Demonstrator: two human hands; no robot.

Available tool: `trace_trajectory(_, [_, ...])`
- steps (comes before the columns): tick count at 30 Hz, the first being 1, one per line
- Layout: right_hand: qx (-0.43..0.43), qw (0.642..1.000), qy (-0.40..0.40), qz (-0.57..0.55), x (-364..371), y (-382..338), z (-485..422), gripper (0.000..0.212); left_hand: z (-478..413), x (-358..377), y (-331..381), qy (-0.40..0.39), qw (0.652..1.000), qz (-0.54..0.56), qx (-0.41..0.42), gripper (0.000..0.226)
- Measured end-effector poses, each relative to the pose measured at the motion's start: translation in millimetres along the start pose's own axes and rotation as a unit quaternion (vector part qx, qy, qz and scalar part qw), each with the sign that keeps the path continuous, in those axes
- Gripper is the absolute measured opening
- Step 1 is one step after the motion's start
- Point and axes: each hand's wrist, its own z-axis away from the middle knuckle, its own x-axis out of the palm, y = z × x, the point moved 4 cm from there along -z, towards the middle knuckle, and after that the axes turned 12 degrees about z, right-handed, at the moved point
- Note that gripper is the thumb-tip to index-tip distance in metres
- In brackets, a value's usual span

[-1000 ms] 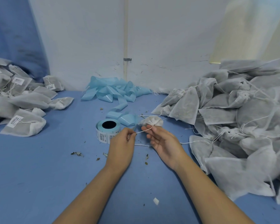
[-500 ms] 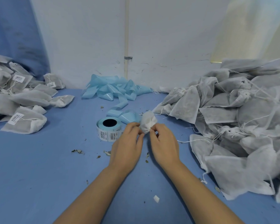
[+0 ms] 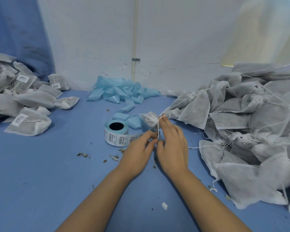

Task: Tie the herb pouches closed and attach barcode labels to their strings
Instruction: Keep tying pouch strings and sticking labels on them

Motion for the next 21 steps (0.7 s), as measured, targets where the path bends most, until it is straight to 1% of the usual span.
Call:
trace_trajectory(2, [-0.001, 1.000, 0.008, 0.009, 1, 1, 0, 0.066, 1, -2, 2, 0.029, 0.998, -0.041, 0.023, 0.011])
trace_trajectory(5, [0.003, 1.000, 0.017, 0.006, 2, 2, -1, 0.065, 3, -4, 11, 0.063, 0.983, -0.149, 0.088, 0.013])
trace_trajectory(7, [0.001, 1.000, 0.018, 0.000, 2, 3, 0, 0.063, 4, -1, 14, 0.043, 0.979, -0.166, 0.112, 0.011])
trace_trajectory(10, [-0.008, 1.000, 0.022, -0.020, 3, 4, 0, 0.057, 4, 2, 12, 0.003, 0.985, -0.141, 0.100, 0.012])
trace_trajectory(12, [0.008, 0.997, 0.029, -0.067, 3, 7, -1, 0.049, 4, 3, 10, -0.002, 0.985, -0.142, 0.093, 0.015])
trace_trajectory(15, [0.054, 0.983, 0.053, -0.165, 1, 13, -1, 0.032, 5, 4, 8, 0.014, 0.983, -0.168, 0.070, 0.017])
trace_trajectory(17, [0.100, 0.965, 0.044, -0.237, 2, 18, -1, 0.025, 5, 6, 8, 0.013, 0.982, -0.175, 0.068, 0.017])
trace_trajectory(19, [0.150, 0.940, 0.029, -0.305, 4, 24, -3, 0.024, 5, 8, 7, 0.011, 0.982, -0.177, 0.072, 0.018])
trace_trajectory(21, [0.185, 0.919, 0.019, -0.348, 6, 29, -4, 0.021, 5, 8, 5, 0.014, 0.983, -0.168, 0.067, 0.017])
